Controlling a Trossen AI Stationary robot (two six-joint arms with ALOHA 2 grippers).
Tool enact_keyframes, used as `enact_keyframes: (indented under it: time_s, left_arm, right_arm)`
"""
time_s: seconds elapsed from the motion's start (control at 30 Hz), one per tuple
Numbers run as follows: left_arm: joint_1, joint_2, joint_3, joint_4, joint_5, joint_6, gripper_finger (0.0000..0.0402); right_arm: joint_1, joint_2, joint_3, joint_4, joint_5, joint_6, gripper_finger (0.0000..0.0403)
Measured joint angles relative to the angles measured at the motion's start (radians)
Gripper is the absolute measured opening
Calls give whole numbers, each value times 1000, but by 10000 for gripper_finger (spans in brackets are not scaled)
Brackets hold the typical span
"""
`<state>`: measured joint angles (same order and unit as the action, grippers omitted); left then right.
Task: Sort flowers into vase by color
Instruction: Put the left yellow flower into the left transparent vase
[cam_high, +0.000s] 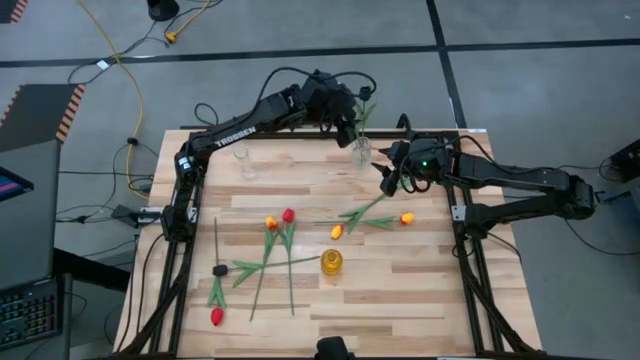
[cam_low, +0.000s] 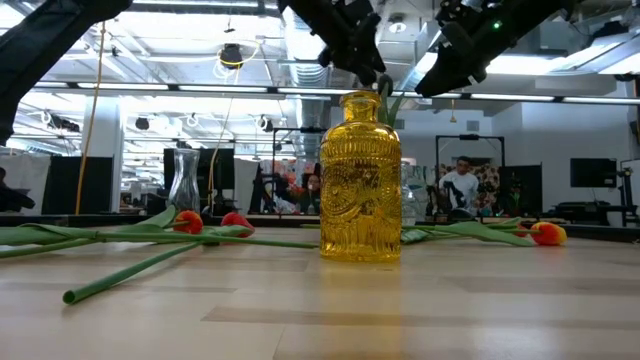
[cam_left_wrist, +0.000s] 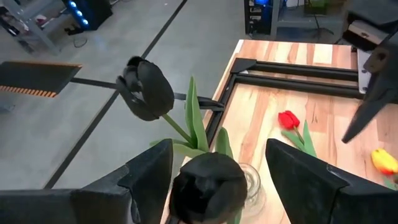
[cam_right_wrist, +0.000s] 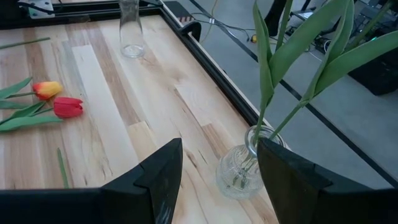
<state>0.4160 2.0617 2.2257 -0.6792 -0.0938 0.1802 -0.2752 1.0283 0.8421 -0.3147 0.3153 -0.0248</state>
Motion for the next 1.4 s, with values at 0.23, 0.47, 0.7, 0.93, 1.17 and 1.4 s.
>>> enact_keyframes:
  time_s: [0.23,0.47,0.7,0.93,1.17,1.4]
  left_arm:
    - [0,-1,100,-110,0,0,245]
    - [-1,-55,122,-166,-18,43,245]
    - [-7,-162,122,-393,-27,27,245]
    - [-53,-201,121,-766,-19,-92,245]
    - [-170,-204,19,-834,-26,-168,245]
    - [-272,-237,-117,-835,-119,-241,245]
  right_arm:
    - [0,0,0,0,0,0,235]
    - [0,0,0,-1,0,0,235]
    - [0,0,0,-10,0,0,235]
    - [0,0,0,-15,0,0,235]
    - [0,0,0,-17,0,0,235]
    - [0,0,0,-30,0,0,235]
